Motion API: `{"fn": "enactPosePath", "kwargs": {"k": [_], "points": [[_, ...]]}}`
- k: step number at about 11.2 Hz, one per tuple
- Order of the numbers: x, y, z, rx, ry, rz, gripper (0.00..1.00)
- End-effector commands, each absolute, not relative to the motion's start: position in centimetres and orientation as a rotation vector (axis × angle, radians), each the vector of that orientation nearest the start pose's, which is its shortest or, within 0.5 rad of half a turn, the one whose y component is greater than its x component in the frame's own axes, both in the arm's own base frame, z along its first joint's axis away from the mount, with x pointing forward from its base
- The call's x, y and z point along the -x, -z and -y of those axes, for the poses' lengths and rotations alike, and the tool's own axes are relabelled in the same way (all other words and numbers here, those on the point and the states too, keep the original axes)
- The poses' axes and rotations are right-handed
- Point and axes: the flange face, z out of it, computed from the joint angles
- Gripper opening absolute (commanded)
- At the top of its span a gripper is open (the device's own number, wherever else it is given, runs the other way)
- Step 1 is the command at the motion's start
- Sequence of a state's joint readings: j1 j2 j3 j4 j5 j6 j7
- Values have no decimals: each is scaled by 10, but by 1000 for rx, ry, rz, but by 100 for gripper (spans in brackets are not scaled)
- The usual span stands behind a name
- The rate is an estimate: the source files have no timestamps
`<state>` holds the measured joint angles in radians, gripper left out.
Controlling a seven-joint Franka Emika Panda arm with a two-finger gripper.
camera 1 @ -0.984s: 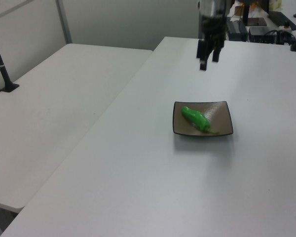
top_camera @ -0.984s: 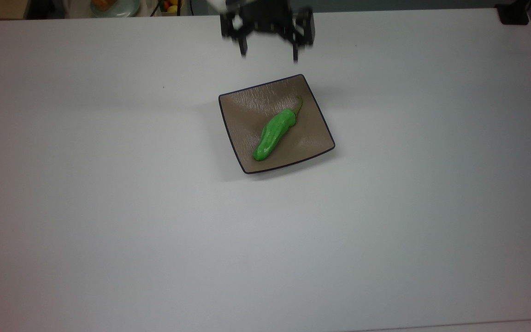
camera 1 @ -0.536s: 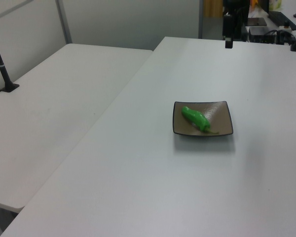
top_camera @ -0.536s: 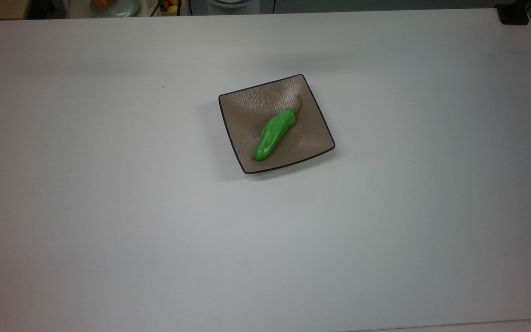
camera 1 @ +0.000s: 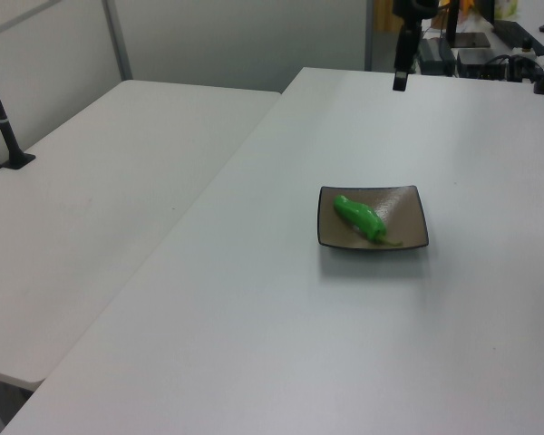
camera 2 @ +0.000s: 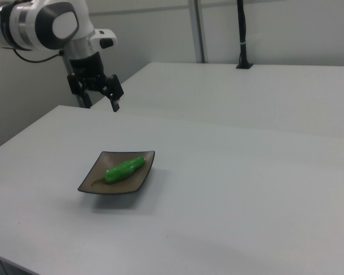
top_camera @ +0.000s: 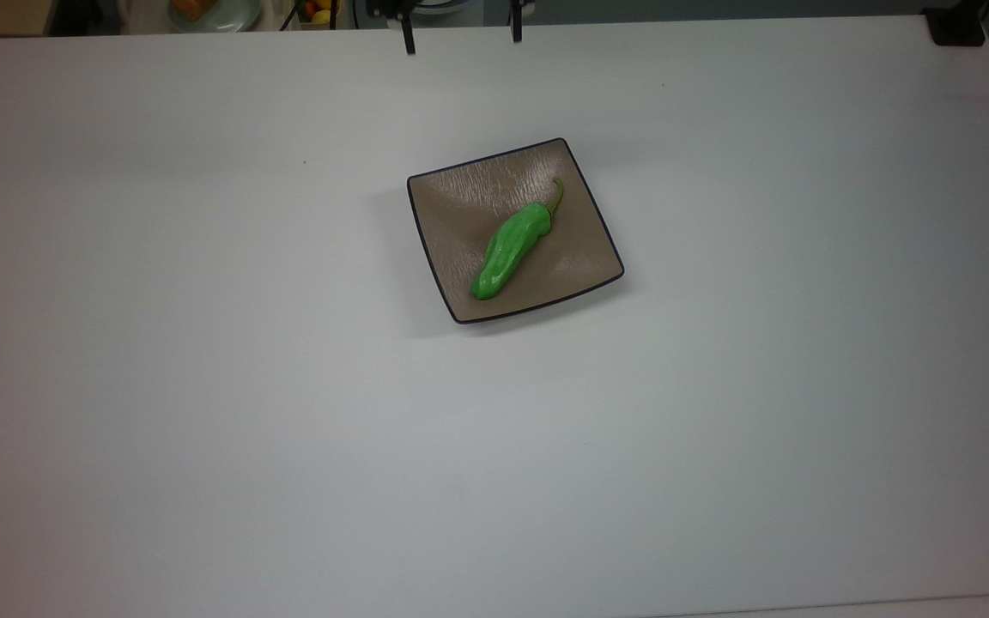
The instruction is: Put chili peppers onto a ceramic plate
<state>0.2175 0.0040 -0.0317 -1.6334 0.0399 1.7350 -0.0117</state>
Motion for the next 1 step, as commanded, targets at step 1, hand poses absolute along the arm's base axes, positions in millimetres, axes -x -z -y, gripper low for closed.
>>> {"fn": "enactPosePath", "kwargs": {"k": [1], "points": [[-561,-602,-112,3052,162,318,100]]}}
